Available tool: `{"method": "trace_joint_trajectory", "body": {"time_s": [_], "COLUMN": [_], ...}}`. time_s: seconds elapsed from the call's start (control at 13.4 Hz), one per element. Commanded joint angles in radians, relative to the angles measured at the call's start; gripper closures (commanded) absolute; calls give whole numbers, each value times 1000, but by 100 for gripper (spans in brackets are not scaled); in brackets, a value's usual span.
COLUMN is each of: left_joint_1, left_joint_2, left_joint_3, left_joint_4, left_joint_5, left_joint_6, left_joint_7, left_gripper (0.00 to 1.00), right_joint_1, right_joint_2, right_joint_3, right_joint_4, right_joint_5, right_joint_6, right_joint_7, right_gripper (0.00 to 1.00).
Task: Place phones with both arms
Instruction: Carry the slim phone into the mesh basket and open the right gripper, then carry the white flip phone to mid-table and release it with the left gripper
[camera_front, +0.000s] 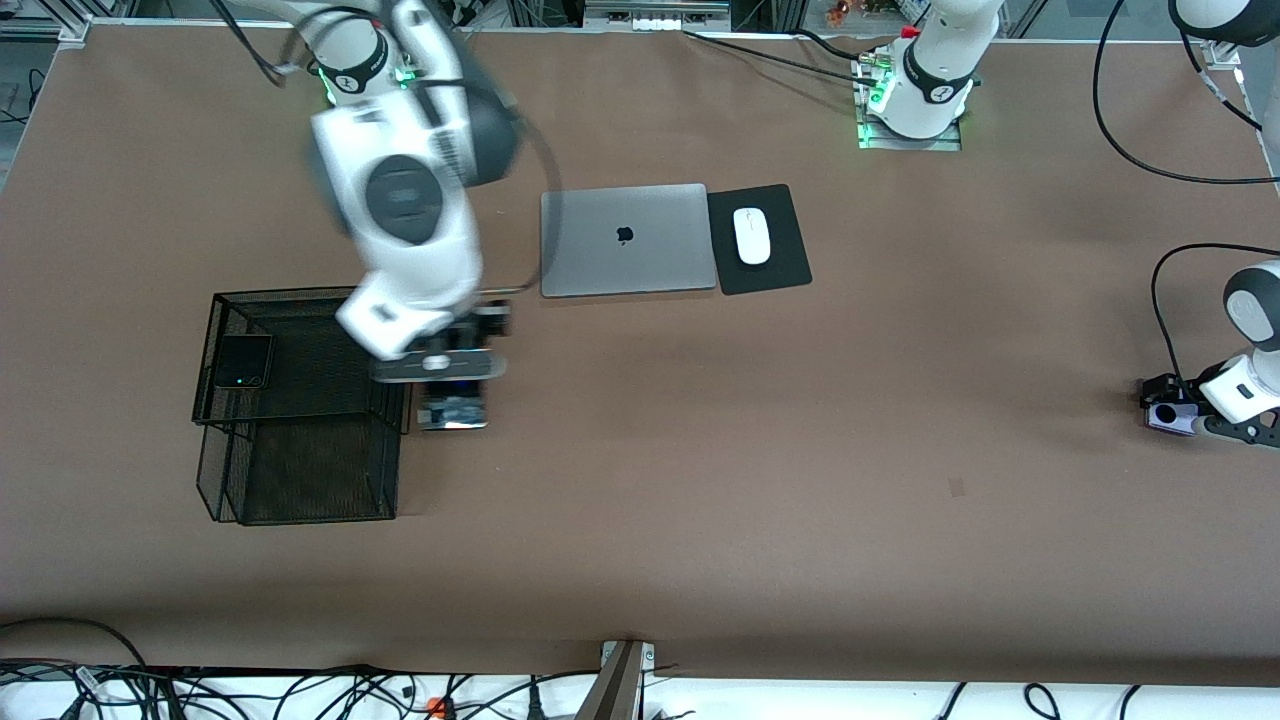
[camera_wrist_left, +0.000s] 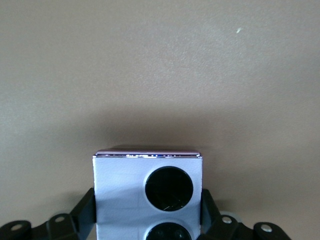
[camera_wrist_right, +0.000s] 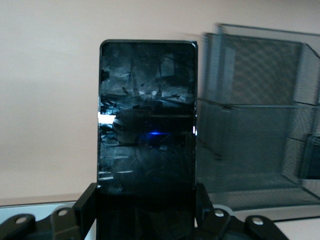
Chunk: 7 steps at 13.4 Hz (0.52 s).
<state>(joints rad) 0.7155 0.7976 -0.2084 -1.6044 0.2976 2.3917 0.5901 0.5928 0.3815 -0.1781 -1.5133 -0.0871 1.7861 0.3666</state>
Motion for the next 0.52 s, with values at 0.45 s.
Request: {"method": "trace_joint_trajectory", "body": {"time_s": [0.45], "left_joint_1": [-252], "left_joint_2": [-67], "left_joint_3": [-32], "left_joint_4": [290], "left_joint_5": [-3], "left_joint_6": [-581], "left_joint_7": [-35], "left_gripper": [61], "right_joint_1": [4], "right_joint_2": [-325], "right_joint_3": [-248], "right_joint_4": [-648], "right_joint_5": [72], "right_joint_6": [344], "right_joint_7": [-230], "right_gripper": [100]}}
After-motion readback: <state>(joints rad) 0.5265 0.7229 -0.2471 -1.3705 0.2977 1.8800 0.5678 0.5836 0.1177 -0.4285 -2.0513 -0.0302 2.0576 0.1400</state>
